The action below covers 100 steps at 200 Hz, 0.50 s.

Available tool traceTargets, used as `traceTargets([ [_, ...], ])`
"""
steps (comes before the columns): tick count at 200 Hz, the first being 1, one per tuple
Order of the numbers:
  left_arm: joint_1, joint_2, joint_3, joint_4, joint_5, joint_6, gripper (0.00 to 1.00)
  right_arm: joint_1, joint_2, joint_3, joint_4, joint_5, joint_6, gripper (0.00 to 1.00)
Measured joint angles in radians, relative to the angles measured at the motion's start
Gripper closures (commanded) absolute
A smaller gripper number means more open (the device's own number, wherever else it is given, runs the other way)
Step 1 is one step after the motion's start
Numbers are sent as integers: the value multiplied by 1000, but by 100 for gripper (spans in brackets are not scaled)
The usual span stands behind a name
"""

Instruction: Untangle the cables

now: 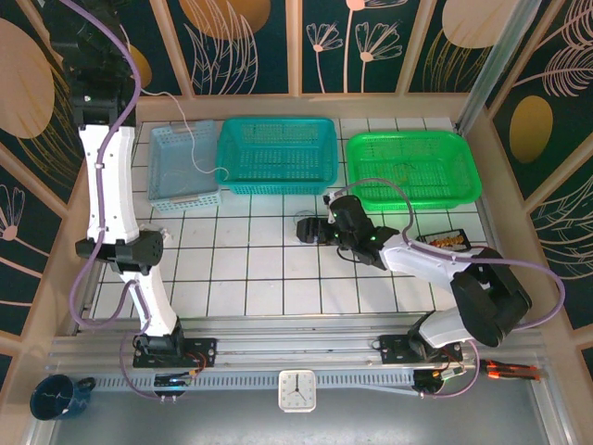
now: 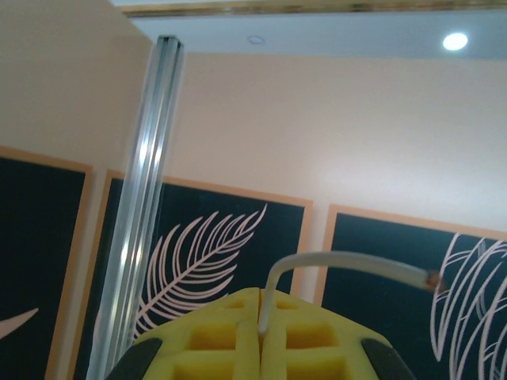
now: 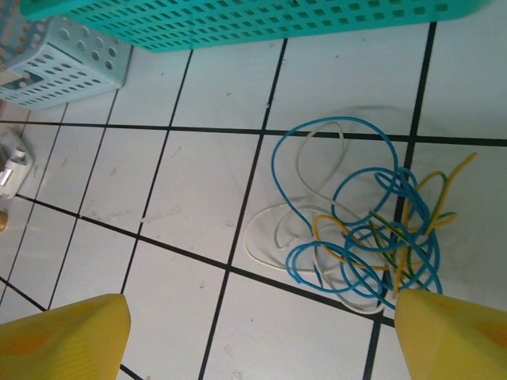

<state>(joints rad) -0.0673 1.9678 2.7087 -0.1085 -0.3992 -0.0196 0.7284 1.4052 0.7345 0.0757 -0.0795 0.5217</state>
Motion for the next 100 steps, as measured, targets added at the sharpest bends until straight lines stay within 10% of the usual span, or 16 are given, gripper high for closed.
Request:
traceTargets([
  [100, 36, 55, -240, -12, 6, -56, 100, 0, -43, 14, -44, 11, 0, 14],
])
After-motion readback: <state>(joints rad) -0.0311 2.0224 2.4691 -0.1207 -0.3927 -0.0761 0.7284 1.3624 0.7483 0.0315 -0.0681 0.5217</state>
